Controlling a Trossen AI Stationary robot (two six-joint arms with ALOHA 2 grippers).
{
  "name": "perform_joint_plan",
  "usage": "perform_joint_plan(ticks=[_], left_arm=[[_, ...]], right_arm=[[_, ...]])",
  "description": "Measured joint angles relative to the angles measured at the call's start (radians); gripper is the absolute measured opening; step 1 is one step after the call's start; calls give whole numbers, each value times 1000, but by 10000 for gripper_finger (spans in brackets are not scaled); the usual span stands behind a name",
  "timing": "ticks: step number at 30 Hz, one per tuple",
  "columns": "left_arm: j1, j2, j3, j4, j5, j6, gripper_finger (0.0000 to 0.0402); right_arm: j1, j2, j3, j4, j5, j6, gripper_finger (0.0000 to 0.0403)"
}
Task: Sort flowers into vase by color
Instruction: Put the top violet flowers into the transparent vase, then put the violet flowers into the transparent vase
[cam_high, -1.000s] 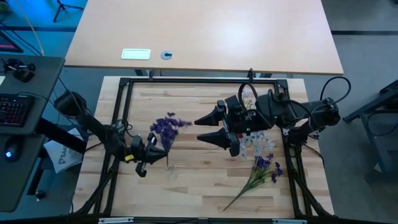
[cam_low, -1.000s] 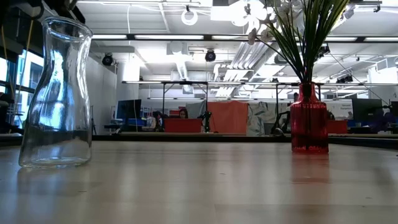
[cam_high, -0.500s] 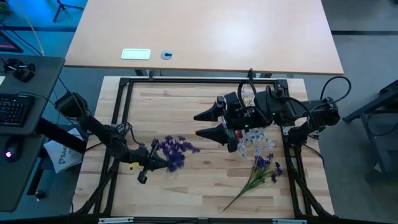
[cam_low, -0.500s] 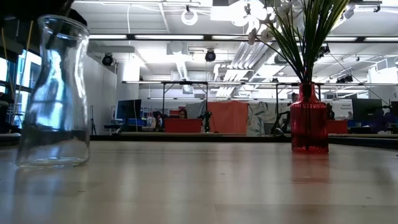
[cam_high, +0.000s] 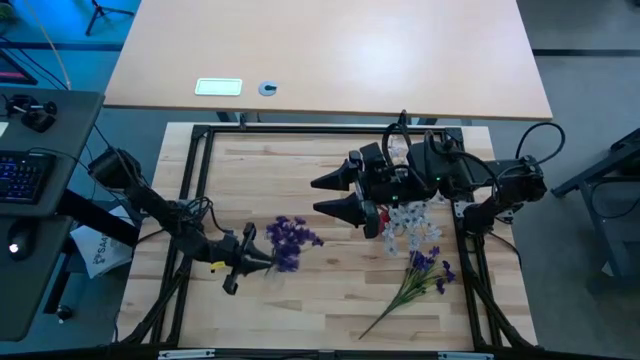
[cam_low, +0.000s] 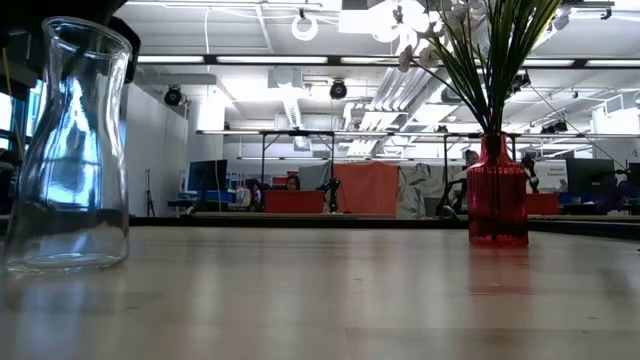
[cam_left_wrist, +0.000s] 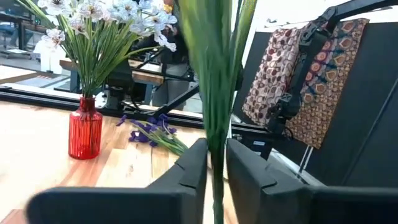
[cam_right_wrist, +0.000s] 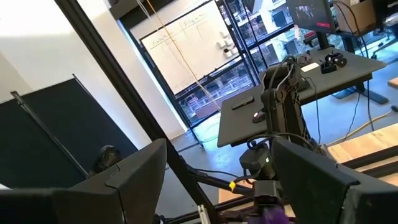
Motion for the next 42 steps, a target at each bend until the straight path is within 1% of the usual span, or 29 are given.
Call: perform_joint_plan(ticks=[4,8,11,14,17,21,26,29,32,33,35,39,42], left_arm=[[-8,-1,0,-17,0,-6,88],[-23,-1,0,-41,1,-49,129],[-32,-18,0,-41,1,-54,152],[-35,-63,0,-40,0,-54,167],[-35,-138,0,-39,-1,-46,177],[-35,-265,0,-57,-7,29,182],[-35,-413,2,-78,-75,99,182],[-20,-482,56,-80,-154,150,182],[26,-522,159,-102,-165,215,182],[43,-529,202,-139,-158,233,182],[83,-531,300,-271,-131,243,182],[180,-508,510,-660,-39,213,182],[265,-470,646,-915,13,131,182]], right_arm=[[0,0,0,0,0,15,287],[0,0,0,0,0,15,287],[0,0,0,0,0,15,287],[0,0,0,0,0,15,287],[0,0,0,1,0,15,287],[0,0,0,1,-2,10,287],[0,0,0,1,-8,7,287],[0,0,0,-1,-25,2,287],[0,-2,0,-36,-27,-9,287],[0,-4,0,-59,-27,-6,287],[0,-10,0,-108,-40,21,287],[1,-30,0,-186,-87,87,287],[19,-35,1,-230,-161,155,287]])
